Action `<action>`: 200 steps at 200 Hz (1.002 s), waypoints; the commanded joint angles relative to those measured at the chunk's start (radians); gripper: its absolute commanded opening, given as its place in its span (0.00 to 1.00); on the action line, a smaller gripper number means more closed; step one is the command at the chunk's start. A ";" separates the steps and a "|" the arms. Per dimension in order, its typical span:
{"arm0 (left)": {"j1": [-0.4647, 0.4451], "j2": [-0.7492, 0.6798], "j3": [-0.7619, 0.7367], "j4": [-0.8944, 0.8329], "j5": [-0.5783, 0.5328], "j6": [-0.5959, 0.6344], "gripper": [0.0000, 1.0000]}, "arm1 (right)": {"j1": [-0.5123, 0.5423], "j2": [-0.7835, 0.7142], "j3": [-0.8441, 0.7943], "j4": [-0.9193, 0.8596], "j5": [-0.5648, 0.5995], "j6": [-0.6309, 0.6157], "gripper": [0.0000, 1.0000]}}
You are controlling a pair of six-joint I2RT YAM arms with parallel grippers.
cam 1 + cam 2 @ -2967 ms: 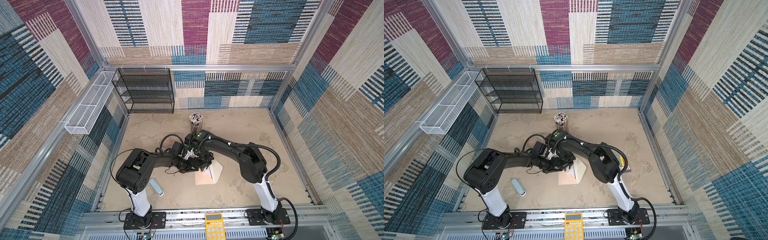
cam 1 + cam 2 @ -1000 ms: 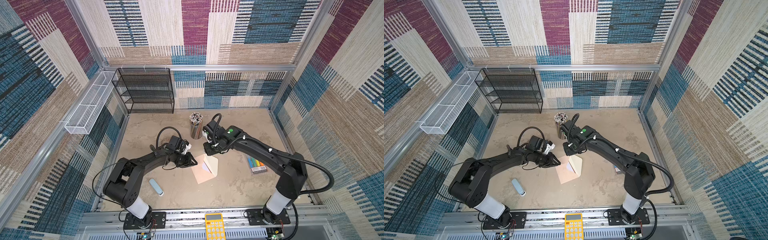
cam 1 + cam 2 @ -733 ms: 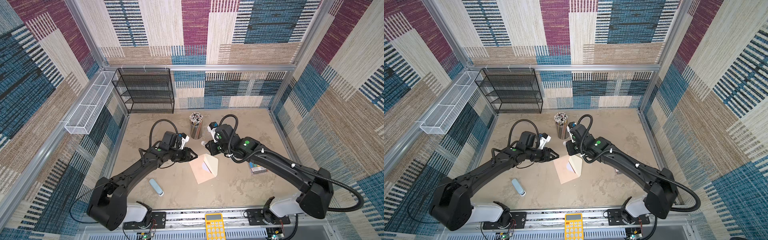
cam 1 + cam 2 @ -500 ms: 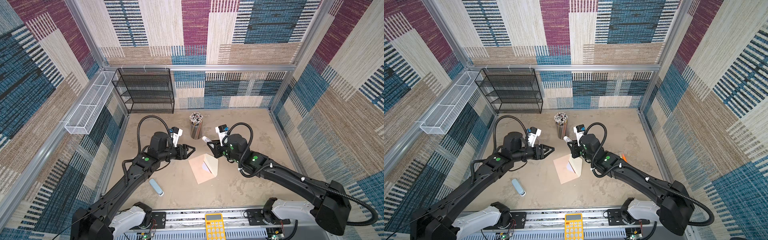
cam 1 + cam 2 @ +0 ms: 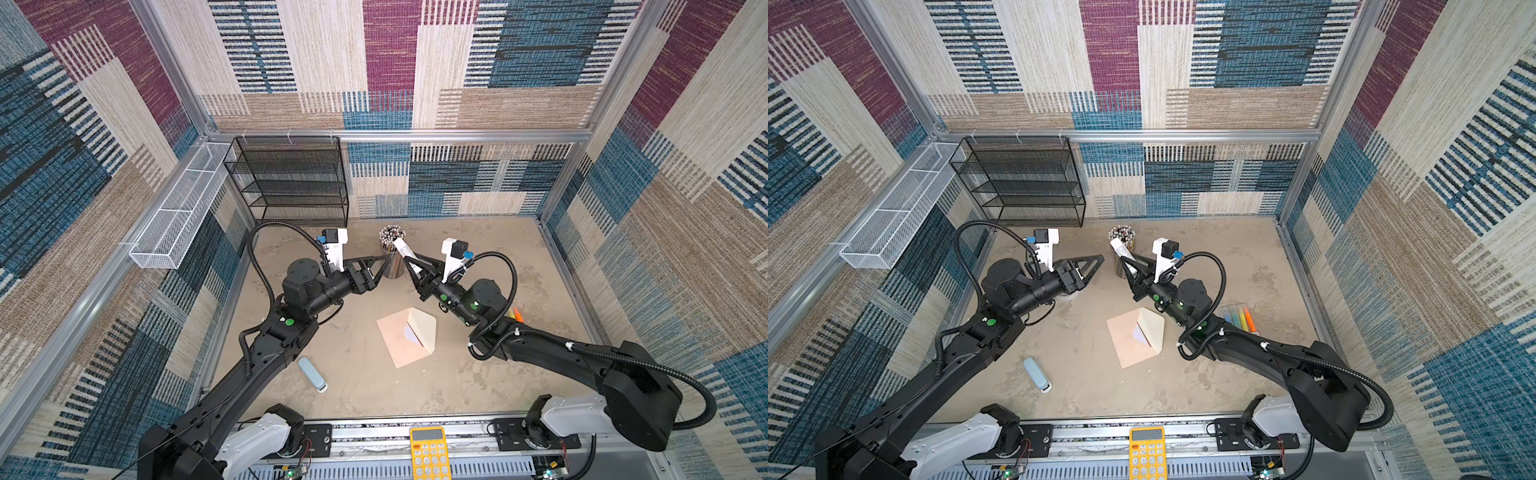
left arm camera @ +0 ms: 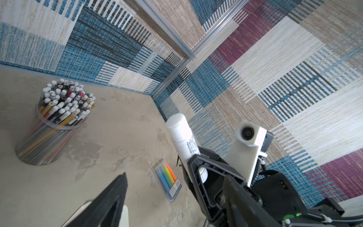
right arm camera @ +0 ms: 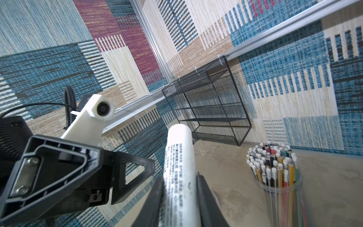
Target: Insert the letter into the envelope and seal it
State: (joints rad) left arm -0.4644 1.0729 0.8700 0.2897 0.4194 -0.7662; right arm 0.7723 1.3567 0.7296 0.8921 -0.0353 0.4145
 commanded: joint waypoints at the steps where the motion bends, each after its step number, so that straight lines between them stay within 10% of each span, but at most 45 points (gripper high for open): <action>1: 0.000 0.033 0.018 0.154 0.021 -0.091 0.80 | 0.001 0.014 0.011 0.159 -0.025 0.014 0.00; 94: -0.052 0.154 0.093 0.210 0.067 -0.133 0.78 | 0.010 0.041 0.009 0.209 -0.048 -0.023 0.00; 200: -0.066 0.192 0.105 0.230 0.081 -0.147 0.44 | 0.026 0.077 0.011 0.220 -0.048 -0.072 0.00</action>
State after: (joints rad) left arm -0.5304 1.2591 0.9615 0.4759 0.4789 -0.8986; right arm 0.7937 1.4281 0.7330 1.0576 -0.0788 0.3630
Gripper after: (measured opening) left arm 0.478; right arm 0.261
